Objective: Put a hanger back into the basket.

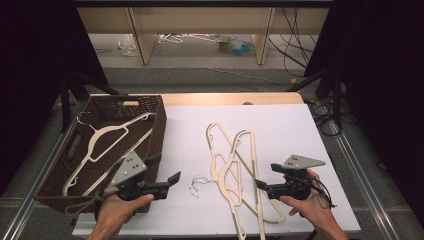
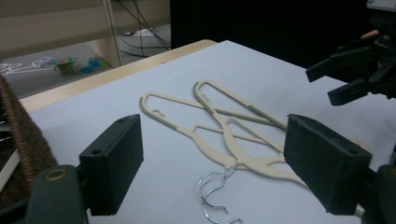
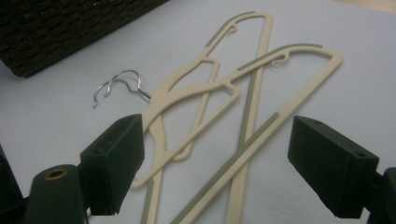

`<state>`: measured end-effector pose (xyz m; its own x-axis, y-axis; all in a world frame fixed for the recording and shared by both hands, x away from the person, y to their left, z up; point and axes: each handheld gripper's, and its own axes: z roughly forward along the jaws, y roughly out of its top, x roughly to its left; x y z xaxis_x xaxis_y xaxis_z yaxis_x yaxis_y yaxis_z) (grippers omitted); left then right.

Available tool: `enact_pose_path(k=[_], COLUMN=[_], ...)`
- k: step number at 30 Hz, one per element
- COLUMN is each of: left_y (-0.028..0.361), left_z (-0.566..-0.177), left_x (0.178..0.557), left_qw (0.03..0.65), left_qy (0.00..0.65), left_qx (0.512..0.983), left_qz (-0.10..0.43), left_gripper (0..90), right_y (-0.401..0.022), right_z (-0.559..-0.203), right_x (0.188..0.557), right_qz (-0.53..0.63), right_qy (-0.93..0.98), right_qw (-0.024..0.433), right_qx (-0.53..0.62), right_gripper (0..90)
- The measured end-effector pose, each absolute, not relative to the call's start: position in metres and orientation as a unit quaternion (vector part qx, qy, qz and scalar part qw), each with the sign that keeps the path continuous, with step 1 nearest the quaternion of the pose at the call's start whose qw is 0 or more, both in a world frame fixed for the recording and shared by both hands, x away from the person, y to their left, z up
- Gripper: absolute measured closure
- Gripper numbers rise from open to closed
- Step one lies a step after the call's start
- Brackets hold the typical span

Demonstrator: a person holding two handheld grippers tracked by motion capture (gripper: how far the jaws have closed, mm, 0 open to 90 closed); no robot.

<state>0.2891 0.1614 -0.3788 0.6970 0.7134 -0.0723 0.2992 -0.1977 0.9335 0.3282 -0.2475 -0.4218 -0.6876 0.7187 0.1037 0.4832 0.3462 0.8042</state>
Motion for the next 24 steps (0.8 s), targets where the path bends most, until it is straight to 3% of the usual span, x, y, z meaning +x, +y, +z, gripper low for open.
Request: enact_pose_path(k=[7, 12, 20, 24], left_y=[0.148, 0.145, 0.148, 0.149], left_z=[-0.399, -0.411, -0.425, -0.428], left_x=[0.28, 0.276, 0.279, 0.278], left_qw=[0.532, 0.551, 0.532, 0.528], left_qy=[0.296, 0.302, 0.309, 0.313], left_qx=[0.774, 0.761, 0.767, 0.77], left_qz=[0.175, 0.162, 0.181, 0.176], left_gripper=[18.5, 18.0, 17.8, 17.8], right_y=[-0.246, -0.244, -0.24, -0.228], right_z=[-0.421, -0.421, -0.423, -0.427], right_x=[0.327, 0.324, 0.319, 0.312], right_qz=[0.449, 0.451, 0.441, 0.43], right_qy=[0.802, 0.8, 0.806, 0.824], right_qw=[0.135, 0.134, 0.137, 0.114], right_qx=[0.371, 0.372, 0.371, 0.352], right_gripper=[19.7, 20.0, 17.2, 16.3])
